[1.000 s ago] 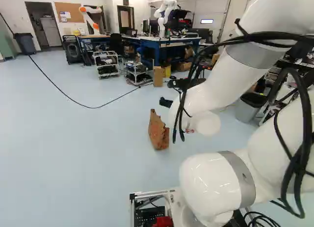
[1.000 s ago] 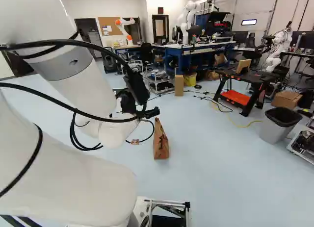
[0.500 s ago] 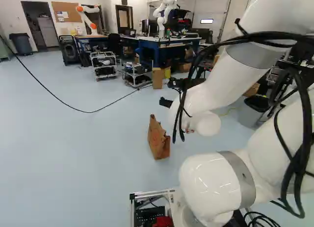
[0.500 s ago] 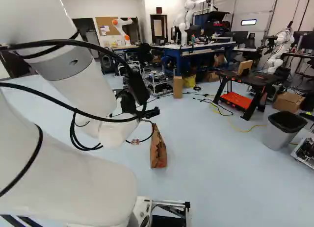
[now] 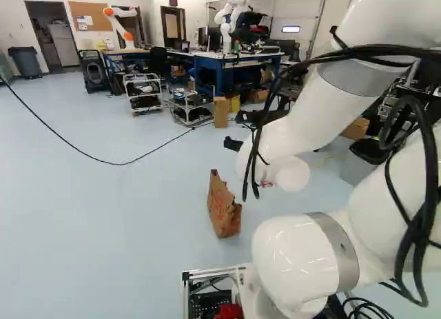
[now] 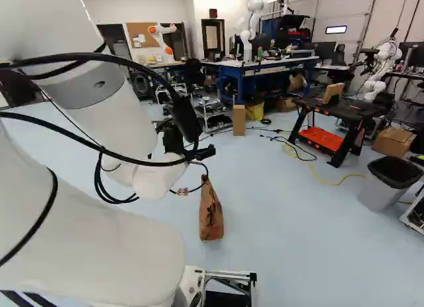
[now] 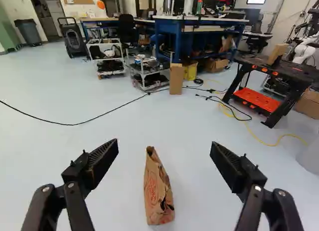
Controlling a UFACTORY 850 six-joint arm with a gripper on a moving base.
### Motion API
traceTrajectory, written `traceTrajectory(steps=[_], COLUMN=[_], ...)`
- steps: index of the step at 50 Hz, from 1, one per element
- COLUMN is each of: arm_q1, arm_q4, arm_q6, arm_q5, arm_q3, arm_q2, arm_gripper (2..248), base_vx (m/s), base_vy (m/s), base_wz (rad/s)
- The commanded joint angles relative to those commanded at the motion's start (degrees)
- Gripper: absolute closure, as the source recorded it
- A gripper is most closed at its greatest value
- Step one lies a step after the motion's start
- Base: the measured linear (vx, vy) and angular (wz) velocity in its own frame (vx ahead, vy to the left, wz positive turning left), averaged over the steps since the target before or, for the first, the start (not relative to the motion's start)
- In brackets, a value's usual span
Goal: Pick up the grocery bag from the ground
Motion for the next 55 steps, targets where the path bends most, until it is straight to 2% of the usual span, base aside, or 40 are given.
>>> traceTrajectory(steps=[31, 55], arm_q1=[0.0, 0.0], arm_q4=[0.0, 0.0], arm_q6=[0.0, 0.0], arm_q5=[0.0, 0.0], arm_q3=[-0.6, -2.5], arm_q2=[-0.7, -2.9], arm_gripper=[3, 3], base_vx=[0.201, 0.010], base_vy=[-0.001, 0.001], base_wz=[-0.008, 0.001])
